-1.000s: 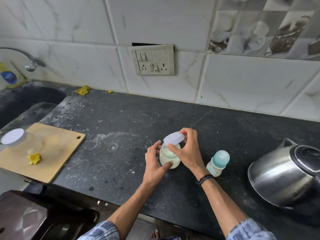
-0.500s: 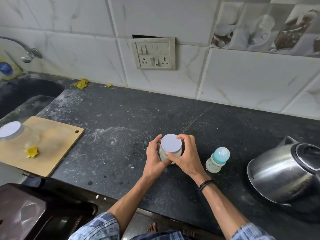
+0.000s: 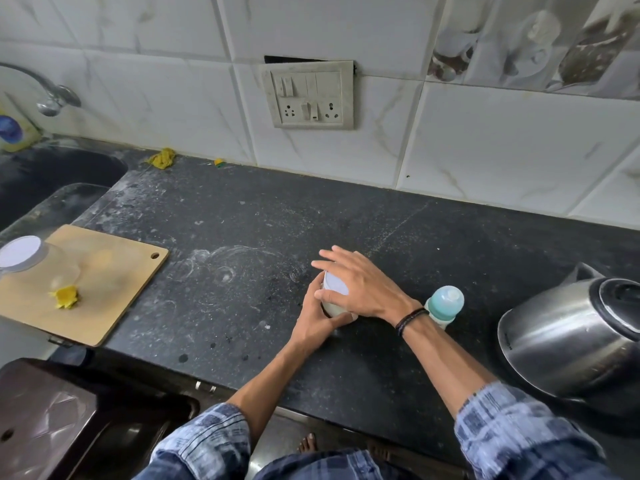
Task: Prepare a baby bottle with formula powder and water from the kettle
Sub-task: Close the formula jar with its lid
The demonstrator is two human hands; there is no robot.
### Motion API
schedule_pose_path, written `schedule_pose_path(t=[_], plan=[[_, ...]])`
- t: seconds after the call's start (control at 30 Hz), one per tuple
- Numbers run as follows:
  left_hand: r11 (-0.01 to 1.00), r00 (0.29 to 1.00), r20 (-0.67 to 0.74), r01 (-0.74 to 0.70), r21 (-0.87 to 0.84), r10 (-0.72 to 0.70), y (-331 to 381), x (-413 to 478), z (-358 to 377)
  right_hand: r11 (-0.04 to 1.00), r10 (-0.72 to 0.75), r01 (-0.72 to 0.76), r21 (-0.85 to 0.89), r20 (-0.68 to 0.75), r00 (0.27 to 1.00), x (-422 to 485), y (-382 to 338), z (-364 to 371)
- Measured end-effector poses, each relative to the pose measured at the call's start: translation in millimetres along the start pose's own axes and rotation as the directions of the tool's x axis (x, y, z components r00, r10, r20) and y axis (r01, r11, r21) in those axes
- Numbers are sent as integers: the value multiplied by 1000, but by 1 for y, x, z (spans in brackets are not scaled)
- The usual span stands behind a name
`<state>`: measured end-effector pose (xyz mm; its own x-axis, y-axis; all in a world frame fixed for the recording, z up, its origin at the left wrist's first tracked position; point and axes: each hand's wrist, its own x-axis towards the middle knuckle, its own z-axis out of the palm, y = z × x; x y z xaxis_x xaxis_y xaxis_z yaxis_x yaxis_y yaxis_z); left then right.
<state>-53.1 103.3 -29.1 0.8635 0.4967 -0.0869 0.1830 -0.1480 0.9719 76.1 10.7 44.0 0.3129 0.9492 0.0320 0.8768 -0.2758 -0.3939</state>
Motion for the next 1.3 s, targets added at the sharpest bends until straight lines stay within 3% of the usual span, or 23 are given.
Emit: schedule_pose_path(t=[0.13,0.27,0.37,0.43,0.5,0.57,0.67,0.73,0.83,0.93,1.0,1.07,1.13,1.2,1.3], plan=[[999,999,-25,-35,5,35,3,0,1,996,47,-58,-74,-145,988,-4,-8,14],[995,993,-73,-98,-1,97,5,0,1,940,260,-321,-116,-365,894,-2,-37,33],[991,988,-69,-137,1,137,10,2,1,871,425,-466,-156,-236,874,7,-43,27],[991,989,-67,-136,4,136,11,3,1,918,343,-367,-151,-164,925,10,-32,13],[992,989,-75,-124,-2,124,8,6,0,984,104,-118,-135,-108,989,10,-17,-1],[994,992,-64,-111,-7,111,1,9,-1,993,-55,52,-104,-19,998,10,-4,-8],[992,990,-59,-127,12,127,-6,9,-1,995,-75,72,-76,-35,997,8,0,2],[987,983,-81,-161,18,162,-2,8,1,995,-24,0,-100,-236,971,4,-11,17],[970,965,-102,-239,47,242,10,8,1,940,262,-328,-99,-410,874,7,-39,32],[970,967,-72,-244,20,245,8,10,2,857,480,-511,-69,-256,839,13,-49,34],[983,981,-73,-182,1,182,3,9,1,906,411,-423,-18,-203,889,12,-41,20],[991,989,-66,-135,27,136,-3,10,-1,975,222,-223,6,-141,965,9,-26,-1],[995,995,-53,-82,53,85,-6,12,-3,994,87,-91,68,50,995,6,-13,-20],[997,998,-46,-50,59,52,-10,13,-4,989,67,-92,119,201,977,1,-7,-29],[997,999,-30,-41,62,42,-12,14,-5,973,194,-213,91,183,964,1,-19,-29]])
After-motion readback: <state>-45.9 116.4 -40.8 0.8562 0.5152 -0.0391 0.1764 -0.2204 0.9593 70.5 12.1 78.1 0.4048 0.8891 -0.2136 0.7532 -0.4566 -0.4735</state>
